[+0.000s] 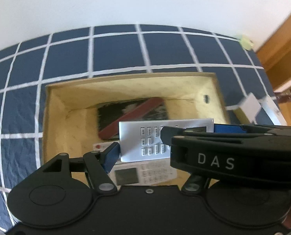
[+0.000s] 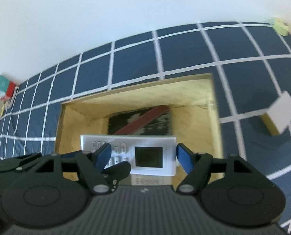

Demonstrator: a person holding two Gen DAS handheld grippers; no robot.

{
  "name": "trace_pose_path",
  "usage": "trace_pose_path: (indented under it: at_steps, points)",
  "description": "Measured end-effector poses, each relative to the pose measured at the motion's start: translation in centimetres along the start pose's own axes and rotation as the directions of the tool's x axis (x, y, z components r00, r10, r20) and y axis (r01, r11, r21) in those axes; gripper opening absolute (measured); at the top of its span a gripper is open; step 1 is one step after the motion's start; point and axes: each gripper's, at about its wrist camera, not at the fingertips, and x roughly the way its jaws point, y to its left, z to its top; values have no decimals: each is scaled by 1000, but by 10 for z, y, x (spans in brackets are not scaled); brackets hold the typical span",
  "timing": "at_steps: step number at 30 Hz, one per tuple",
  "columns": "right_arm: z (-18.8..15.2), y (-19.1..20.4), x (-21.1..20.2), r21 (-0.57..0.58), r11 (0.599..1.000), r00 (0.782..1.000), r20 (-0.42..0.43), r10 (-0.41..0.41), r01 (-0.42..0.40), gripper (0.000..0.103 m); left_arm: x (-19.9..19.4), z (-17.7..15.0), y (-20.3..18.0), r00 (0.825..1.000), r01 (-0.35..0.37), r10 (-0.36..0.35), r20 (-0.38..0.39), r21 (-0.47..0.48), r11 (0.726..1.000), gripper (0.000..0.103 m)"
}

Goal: Organize objects
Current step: 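Lower the keypad remote into the box onto the phone case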

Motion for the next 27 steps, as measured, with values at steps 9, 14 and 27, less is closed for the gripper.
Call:
trace_pose_path:
  at_steps: [9, 14, 27]
  points:
    - [26, 14, 47, -28, 999, 998, -66, 15, -17, 73, 31, 20, 33, 999, -18, 16, -43, -55, 998, 64]
    - [40, 11, 71, -22, 1000, 996, -92, 3, -5, 73, 54, 35, 42, 998, -9, 4, -71, -64, 998, 64]
    - [63, -3, 121, 1, 1000, 990, -142, -16, 16, 73, 104, 58, 55, 992, 13, -20, -127, -61, 998, 65]
